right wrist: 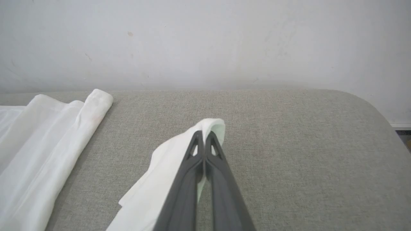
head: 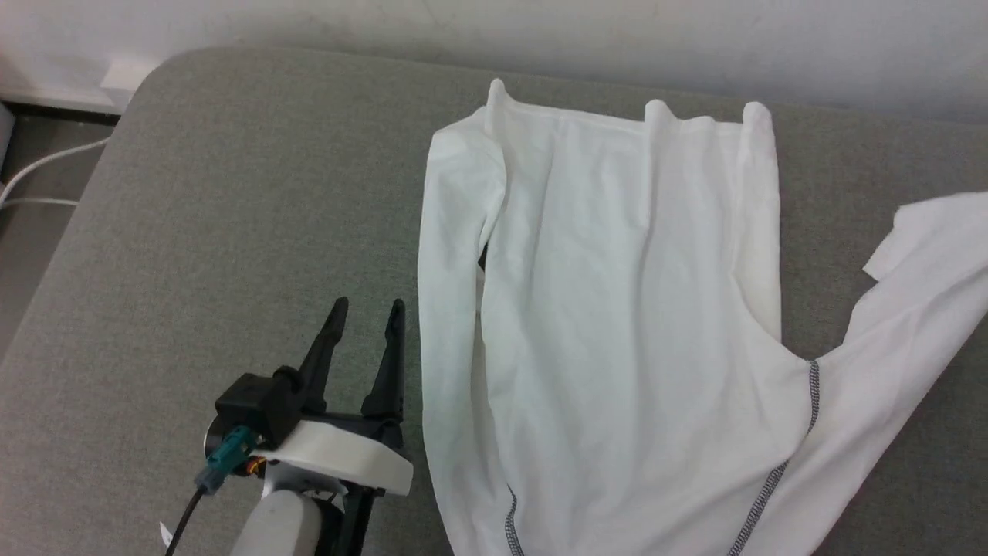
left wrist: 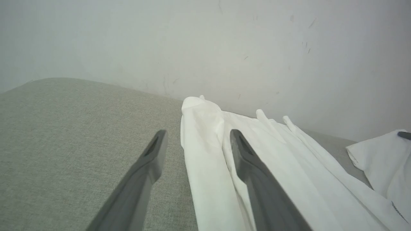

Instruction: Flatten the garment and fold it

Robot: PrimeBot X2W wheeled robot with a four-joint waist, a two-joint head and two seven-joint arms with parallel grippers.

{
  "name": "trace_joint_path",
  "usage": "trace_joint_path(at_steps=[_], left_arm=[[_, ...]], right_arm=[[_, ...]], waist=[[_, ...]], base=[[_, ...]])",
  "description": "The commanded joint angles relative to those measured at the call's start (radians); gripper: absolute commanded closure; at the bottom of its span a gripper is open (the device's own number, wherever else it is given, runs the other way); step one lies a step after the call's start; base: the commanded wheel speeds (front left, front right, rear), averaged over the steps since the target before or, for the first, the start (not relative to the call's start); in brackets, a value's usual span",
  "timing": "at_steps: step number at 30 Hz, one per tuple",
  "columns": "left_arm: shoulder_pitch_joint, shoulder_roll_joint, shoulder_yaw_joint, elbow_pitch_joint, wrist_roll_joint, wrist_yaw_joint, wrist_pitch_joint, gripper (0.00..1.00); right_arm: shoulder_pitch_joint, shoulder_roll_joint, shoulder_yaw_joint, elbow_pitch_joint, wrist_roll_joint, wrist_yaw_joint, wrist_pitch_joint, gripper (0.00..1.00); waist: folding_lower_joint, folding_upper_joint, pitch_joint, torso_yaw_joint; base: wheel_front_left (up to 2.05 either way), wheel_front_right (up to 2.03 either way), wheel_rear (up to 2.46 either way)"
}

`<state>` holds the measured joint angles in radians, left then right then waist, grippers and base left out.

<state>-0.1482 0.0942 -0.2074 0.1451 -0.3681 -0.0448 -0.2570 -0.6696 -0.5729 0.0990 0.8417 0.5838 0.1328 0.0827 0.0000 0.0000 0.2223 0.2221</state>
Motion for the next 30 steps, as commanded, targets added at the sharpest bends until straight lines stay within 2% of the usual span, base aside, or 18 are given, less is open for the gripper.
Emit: trace_joint_path(at_steps=[1,5,9,14,17,20,24,30], left_arm=[[0.016,-0.003,0.009,0.003,0.007,-0.008,-0.005,0.00],[0.048,-0.001,0.026,0.003,0.005,-0.011,-0.005,0.00],[0.079,0.000,0.036,-0.004,0.001,-0.014,-0.005,0.00],[0.112,0.004,0.043,-0.008,-0.005,-0.015,-0.005,0.00],[0.124,0.006,0.043,-0.010,-0.010,-0.015,-0.004,0.00],[0.124,0.003,0.033,-0.017,-0.012,-0.012,0.001,0.00],[0.116,-0.001,0.022,-0.007,-0.020,-0.014,0.006,0.00],[0.120,-0.005,0.017,0.002,-0.027,-0.013,0.004,0.00]], right_arm=[[0.016,0.007,-0.014,-0.015,0.004,-0.002,-0.022,1.00],[0.051,0.039,-0.044,-0.113,-0.007,-0.002,-0.082,1.00],[0.103,0.089,-0.039,-0.279,-0.069,-0.002,-0.104,1.00],[0.176,0.202,-0.025,-0.502,-0.200,-0.002,-0.050,1.00],[0.215,0.274,0.023,-0.590,-0.314,-0.002,0.005,1.00],[0.244,0.345,0.086,-0.613,-0.385,-0.002,0.040,1.00],[0.273,0.402,0.190,-0.573,-0.434,-0.002,0.045,1.00],[0.290,0.414,0.312,-0.470,-0.457,-0.002,0.040,1.00]], waist=[[0.0000,0.0000,-0.054,-0.032],[0.0000,0.0000,-0.095,-0.042],[0.0000,0.0000,-0.126,-0.038],[0.0000,0.0000,-0.150,-0.019],[0.0000,0.0000,-0.153,0.001],[0.0000,0.0000,-0.146,0.033],[0.0000,0.0000,-0.136,0.078],[0.0000,0.0000,-0.122,0.106]], base=[[0.00,0.00,0.00],[0.00,0.00,0.00],[0.00,0.00,0.00],[0.00,0.00,0.00],[0.00,0.00,0.00],[0.00,0.00,0.00],[0.00,0.00,0.00],[0.00,0.00,0.00]])
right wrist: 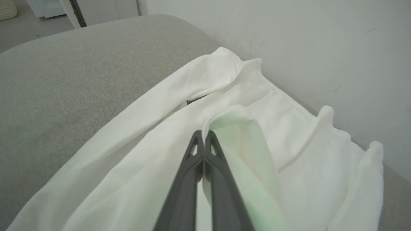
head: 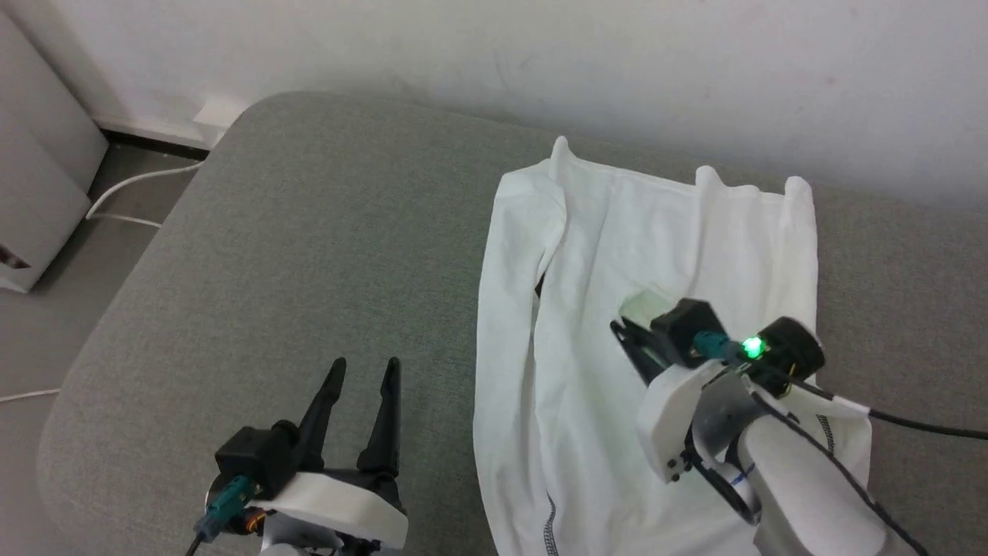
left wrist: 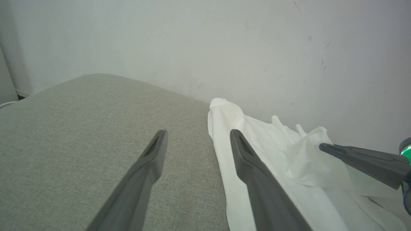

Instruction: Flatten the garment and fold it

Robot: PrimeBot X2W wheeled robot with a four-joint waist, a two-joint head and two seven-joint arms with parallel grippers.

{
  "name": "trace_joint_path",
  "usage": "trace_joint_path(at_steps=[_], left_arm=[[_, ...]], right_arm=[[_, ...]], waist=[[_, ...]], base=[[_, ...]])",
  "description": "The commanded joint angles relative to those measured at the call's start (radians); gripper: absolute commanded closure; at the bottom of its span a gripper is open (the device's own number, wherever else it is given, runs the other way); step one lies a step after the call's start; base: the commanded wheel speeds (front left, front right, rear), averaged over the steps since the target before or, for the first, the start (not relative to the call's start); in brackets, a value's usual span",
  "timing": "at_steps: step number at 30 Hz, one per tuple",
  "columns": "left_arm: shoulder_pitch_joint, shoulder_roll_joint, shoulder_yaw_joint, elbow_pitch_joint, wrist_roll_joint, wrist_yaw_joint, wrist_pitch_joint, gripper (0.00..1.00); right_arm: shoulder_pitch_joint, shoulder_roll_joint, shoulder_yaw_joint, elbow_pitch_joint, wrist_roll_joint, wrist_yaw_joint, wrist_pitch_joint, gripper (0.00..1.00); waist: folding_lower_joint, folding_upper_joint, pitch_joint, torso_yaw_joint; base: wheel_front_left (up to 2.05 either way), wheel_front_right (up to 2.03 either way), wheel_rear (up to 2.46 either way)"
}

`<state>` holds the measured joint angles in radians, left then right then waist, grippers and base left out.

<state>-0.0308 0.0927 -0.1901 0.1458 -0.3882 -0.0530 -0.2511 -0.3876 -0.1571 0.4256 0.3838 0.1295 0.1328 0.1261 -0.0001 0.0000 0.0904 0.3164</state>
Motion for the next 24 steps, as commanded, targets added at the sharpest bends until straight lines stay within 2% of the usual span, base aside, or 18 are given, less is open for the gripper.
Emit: trace_joint_path(at_steps=[1,8,14,18,19,20,24], left_arm=[[0.002,-0.004,0.000,0.003,-0.008,-0.005,-0.002,0.00],[-0.012,-0.008,-0.009,0.021,-0.012,-0.005,-0.004,0.00],[-0.035,-0.012,-0.018,0.041,-0.012,-0.007,-0.006,0.00],[-0.043,-0.011,-0.021,0.054,-0.011,-0.008,-0.006,0.00],[-0.044,-0.011,-0.022,0.058,-0.011,-0.007,-0.007,0.00],[-0.045,-0.011,-0.023,0.062,-0.011,-0.007,-0.007,0.00],[-0.045,-0.004,-0.020,0.071,-0.014,-0.008,-0.007,0.00]], right_arm=[[0.009,-0.001,0.006,0.008,-0.003,-0.002,-0.008,1.00],[0.001,0.012,0.135,0.104,0.023,-0.002,-0.047,1.00],[0.002,0.022,0.302,0.133,0.075,-0.002,-0.056,1.00],[-0.009,0.000,0.413,0.152,0.121,-0.002,-0.055,1.00],[-0.015,-0.008,0.435,0.157,0.127,-0.002,-0.056,0.80],[-0.018,-0.013,0.449,0.161,0.141,-0.002,-0.061,0.00],[-0.039,-0.038,0.469,0.138,0.224,-0.002,-0.084,0.00]], waist=[[0.0001,0.0000,0.014,0.015],[0.0001,0.0000,0.042,0.017],[0.0001,0.0000,0.052,-0.002],[0.0001,0.0000,0.045,-0.021],[0.0001,0.0000,0.042,-0.026],[0.0001,0.0000,0.038,-0.032],[0.0001,0.0000,0.018,-0.064]], base=[[0.00,0.00,0.00],[0.00,0.00,0.00],[0.00,0.00,0.00],[0.00,0.00,0.00],[0.00,0.00,0.00],[0.00,0.00,0.00],[0.00,0.00,0.00]])
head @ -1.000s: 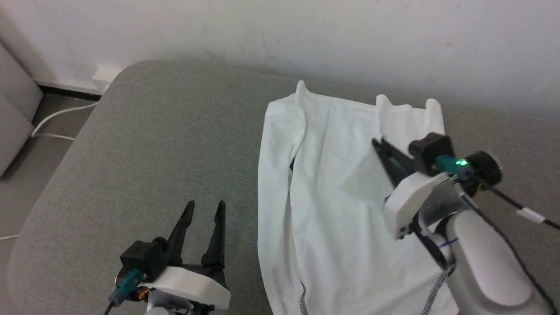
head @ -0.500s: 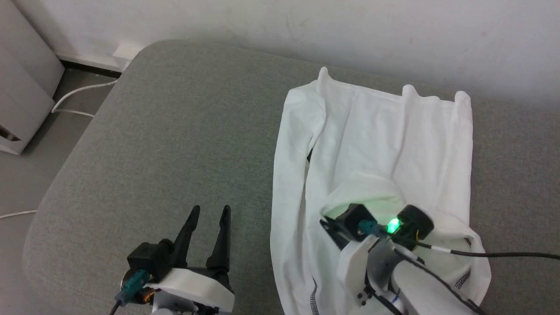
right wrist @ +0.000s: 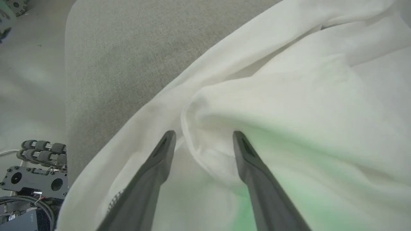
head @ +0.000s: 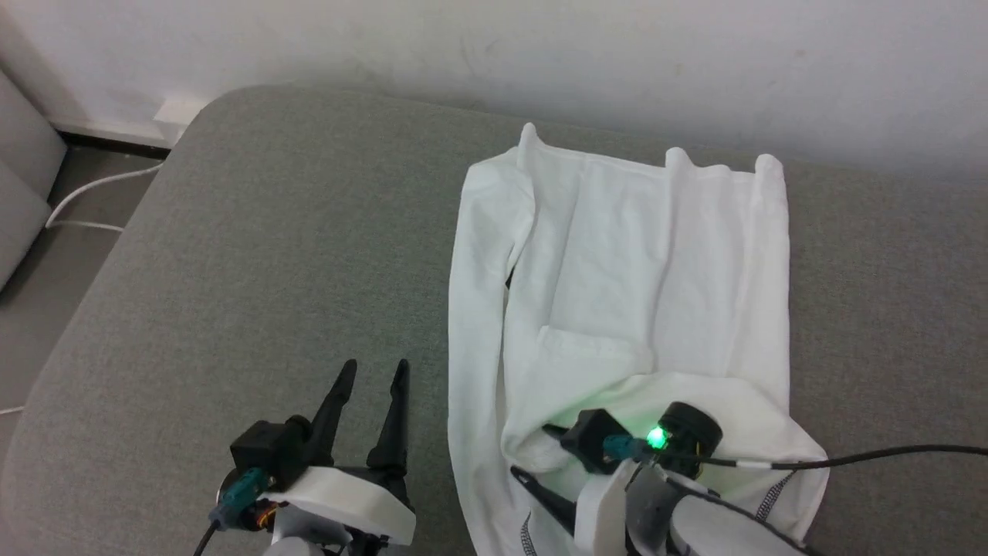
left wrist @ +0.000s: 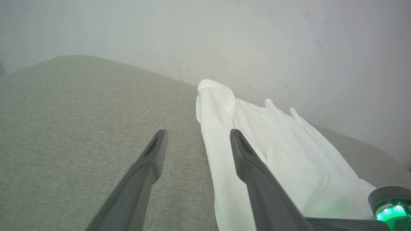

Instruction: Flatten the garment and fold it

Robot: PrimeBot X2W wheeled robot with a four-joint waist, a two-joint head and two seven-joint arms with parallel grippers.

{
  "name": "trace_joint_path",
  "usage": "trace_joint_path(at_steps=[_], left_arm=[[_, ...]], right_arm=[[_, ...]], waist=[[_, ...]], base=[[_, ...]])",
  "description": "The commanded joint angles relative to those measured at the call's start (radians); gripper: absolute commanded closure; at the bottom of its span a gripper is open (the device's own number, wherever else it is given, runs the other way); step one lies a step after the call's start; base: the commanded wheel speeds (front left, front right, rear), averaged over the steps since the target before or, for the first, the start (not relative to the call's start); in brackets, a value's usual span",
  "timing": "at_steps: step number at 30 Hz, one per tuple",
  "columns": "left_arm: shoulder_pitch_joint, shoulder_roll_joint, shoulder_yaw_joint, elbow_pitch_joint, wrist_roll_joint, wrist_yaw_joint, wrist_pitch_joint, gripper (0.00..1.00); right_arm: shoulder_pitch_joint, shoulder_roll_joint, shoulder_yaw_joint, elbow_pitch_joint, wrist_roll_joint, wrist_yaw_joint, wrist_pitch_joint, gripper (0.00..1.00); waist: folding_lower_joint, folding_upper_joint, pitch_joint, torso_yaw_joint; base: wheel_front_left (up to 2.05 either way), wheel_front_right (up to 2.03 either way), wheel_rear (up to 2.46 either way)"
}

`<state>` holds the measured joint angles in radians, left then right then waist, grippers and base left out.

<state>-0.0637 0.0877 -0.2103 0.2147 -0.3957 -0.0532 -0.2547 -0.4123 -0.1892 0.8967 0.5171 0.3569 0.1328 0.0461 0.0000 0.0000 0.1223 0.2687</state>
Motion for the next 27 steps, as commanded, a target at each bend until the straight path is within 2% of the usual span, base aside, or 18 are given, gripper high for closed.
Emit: trace_joint_path(at_steps=[1,5,7,10,13,16,19,23,27], left_arm=[[-0.013,0.003,0.001,0.002,-0.007,-0.008,-0.004,0.00],[-0.011,0.012,0.019,-0.016,-0.013,-0.004,-0.005,0.00],[-0.009,0.017,0.033,-0.033,-0.017,-0.002,-0.005,0.00],[-0.009,0.021,0.056,-0.060,-0.023,0.002,-0.006,0.00],[-0.010,0.022,0.076,-0.080,-0.024,0.005,-0.006,0.00],[-0.015,0.021,0.091,-0.091,-0.025,0.003,-0.007,0.00],[-0.031,0.037,0.093,-0.083,-0.017,-0.002,-0.006,0.00],[-0.098,0.083,0.091,-0.057,-0.010,-0.010,0.059,0.00],[-0.227,0.152,0.093,-0.023,-0.041,-0.032,0.219,0.00]], right_arm=[[-0.022,-0.018,-0.010,-0.011,0.017,-0.002,-0.011,0.00],[-0.039,-0.093,-0.081,-0.103,0.101,-0.002,-0.013,0.00],[-0.042,-0.144,-0.167,-0.148,0.115,-0.002,-0.020,0.00],[-0.016,-0.194,-0.366,-0.192,0.097,-0.002,-0.075,0.00],[0.051,-0.196,-0.603,-0.214,0.017,-0.002,-0.163,0.00],[0.151,-0.126,-0.819,-0.250,-0.062,-0.002,-0.227,0.00],[0.239,-0.027,-0.971,-0.315,-0.113,-0.002,-0.255,0.00],[0.304,0.076,-1.069,-0.412,-0.149,-0.002,-0.258,0.00],[0.311,0.114,-1.113,-0.500,-0.160,-0.002,-0.238,0.00]], waist=[[0.0000,0.0000,-0.019,-0.025],[0.0000,0.0000,-0.037,-0.067],[0.0000,0.0000,-0.041,-0.091],[0.0000,0.0000,-0.041,-0.124],[0.0000,0.0000,-0.036,-0.154],[0.0000,0.0000,-0.021,-0.182],[0.0000,0.0000,0.006,-0.215],[0.0000,0.0000,0.058,-0.269],[0.0000,0.0000,0.122,-0.321]], base=[[0.00,0.00,0.00],[0.00,0.00,0.00],[0.00,0.00,0.00],[0.00,0.00,0.00],[0.00,0.00,0.00],[0.00,0.00,0.00],[0.00,0.00,0.00],[0.00,0.00,0.00],[0.00,0.00,0.00]])
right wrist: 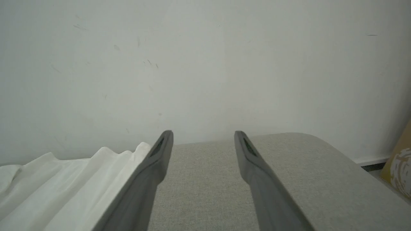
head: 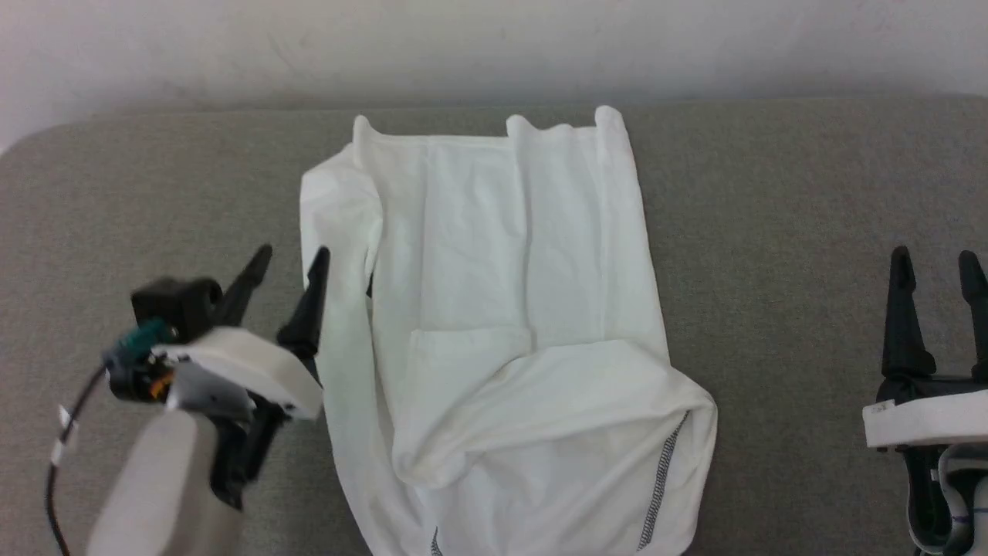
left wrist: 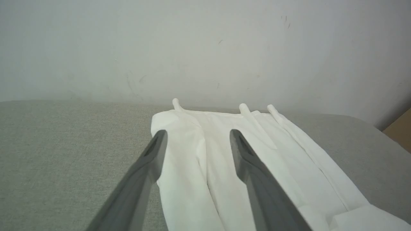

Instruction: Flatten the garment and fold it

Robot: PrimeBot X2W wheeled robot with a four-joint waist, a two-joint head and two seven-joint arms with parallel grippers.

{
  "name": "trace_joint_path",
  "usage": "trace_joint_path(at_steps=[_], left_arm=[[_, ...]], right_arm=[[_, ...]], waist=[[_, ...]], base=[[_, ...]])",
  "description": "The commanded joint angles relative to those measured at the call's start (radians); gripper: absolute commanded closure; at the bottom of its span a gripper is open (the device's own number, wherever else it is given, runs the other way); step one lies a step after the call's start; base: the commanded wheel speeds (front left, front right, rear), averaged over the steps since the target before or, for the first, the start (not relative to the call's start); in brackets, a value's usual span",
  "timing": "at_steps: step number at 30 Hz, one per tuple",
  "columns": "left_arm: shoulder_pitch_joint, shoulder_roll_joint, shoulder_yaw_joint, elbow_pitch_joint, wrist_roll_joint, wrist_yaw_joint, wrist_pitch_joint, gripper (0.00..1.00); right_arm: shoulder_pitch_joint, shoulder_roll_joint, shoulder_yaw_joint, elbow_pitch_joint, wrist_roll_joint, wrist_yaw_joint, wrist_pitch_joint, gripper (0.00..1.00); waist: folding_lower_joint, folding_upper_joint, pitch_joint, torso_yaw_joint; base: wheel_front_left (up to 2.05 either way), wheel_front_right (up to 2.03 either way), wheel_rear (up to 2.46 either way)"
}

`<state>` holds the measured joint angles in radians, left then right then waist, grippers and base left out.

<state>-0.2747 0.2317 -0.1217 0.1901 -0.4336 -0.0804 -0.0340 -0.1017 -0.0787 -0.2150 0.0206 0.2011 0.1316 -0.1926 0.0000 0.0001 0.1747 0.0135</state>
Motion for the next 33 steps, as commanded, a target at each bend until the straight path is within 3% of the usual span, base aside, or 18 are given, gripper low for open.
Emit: trace_joint_path(at_steps=[1,8,14,21,28,29,30,33], left_arm=[[-0.058,0.033,0.005,0.012,-0.012,-0.011,0.049,0.00],[-0.368,0.186,0.009,0.178,-0.122,-0.036,0.453,0.00],[-0.516,0.250,0.014,0.293,-0.174,-0.029,0.685,0.00],[-0.560,0.308,0.007,0.365,-0.128,0.024,0.721,0.00],[-0.532,0.340,-0.035,0.451,-0.083,0.042,0.765,0.00],[-0.526,0.335,-0.035,0.461,-0.092,0.041,0.780,0.65],[-0.520,0.330,-0.034,0.468,-0.101,0.039,0.790,1.00],[-0.505,0.326,-0.027,0.474,-0.113,0.037,0.769,1.00]], right_arm=[[-0.002,0.008,-0.003,-0.022,-0.005,-0.001,0.008,0.00],[-0.038,0.024,0.015,-0.102,0.006,-0.001,0.037,0.00],[-0.055,0.028,0.034,-0.086,0.027,-0.001,0.023,0.00],[-0.063,0.028,0.048,-0.031,0.054,-0.001,-0.004,0.00],[-0.071,0.028,0.074,0.001,0.047,-0.001,-0.018,0.00],[-0.071,0.028,0.075,0.005,0.046,-0.001,-0.019,0.00],[-0.071,0.028,0.074,0.009,0.044,-0.001,-0.020,0.00],[-0.069,0.028,0.070,0.017,0.036,-0.001,-0.020,0.00]], waist=[[0.0000,-0.0001,0.089,-0.080],[0.0000,-0.0001,0.201,-0.163],[0.0000,-0.0001,0.264,-0.222],[0.0000,-0.0001,0.299,-0.255],[0.0000,-0.0001,0.309,-0.258],[0.0000,-0.0001,0.307,-0.255],[0.0000,-0.0001,0.304,-0.251],[0.0000,-0.0001,0.284,-0.234]], base=[[0.00,0.00,0.00],[0.00,0.00,0.00],[0.00,0.00,0.00],[0.00,0.00,0.00],[0.00,0.00,0.00],[0.00,0.00,0.00],[0.00,0.00,0.00],[0.00,0.00,0.00]])
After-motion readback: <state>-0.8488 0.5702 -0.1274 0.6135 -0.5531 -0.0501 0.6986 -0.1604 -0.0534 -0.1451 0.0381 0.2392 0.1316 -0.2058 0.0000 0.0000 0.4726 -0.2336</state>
